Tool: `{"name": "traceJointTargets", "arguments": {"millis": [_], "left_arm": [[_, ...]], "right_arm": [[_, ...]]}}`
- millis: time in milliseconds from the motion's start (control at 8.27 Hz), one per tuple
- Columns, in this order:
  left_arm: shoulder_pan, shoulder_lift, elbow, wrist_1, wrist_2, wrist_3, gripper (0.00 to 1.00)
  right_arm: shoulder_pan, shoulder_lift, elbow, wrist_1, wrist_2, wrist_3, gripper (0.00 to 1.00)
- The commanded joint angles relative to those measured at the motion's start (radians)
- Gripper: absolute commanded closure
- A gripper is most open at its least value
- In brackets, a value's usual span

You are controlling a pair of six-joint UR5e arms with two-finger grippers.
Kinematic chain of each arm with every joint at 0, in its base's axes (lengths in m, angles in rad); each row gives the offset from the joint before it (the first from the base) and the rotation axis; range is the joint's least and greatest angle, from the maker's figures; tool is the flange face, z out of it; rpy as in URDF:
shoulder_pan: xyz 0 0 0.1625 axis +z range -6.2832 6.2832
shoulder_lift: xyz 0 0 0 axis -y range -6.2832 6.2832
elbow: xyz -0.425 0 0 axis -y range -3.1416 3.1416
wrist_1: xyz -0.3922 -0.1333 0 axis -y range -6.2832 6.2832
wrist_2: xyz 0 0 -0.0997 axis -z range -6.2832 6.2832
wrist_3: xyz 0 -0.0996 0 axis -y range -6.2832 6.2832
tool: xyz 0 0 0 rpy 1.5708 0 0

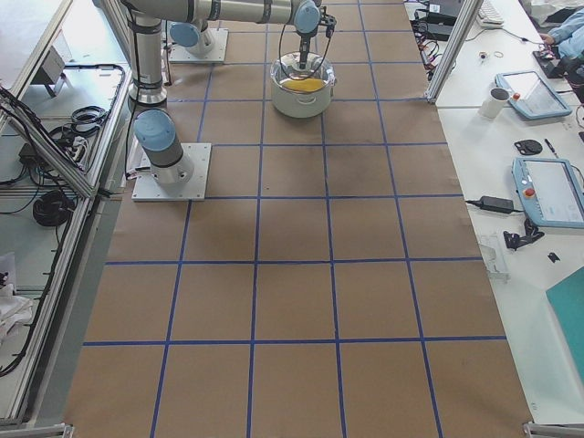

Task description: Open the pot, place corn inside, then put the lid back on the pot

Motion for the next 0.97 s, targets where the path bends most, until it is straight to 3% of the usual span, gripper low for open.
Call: {"name": "traceJointTargets", "arguments": {"millis": [0,121,363,847], "left_arm": [[0.001,0.000,0.000,0.001,-0.003,-0.004,0.00],[0.001,0.000,0.001,0.001,-0.003,-0.004,0.00],[0.002,0.002,0.000,0.001,-0.003,0.004,0.00],[0.001,0.002,0.000,0.001,-0.003,0.004,0.00]], "right_arm": [[0.000,0.000,0.001,0.000,0.000,-0.003,0.62],[0.000,-0.002,-0.001,0.000,0.006,0.006,0.37],[-0.002,-0.006,-0.001,0.000,0.006,0.015,0.02],[-0.053,-0.087,-0.004,0.006,-0.003,-0.034,0.00]]}}
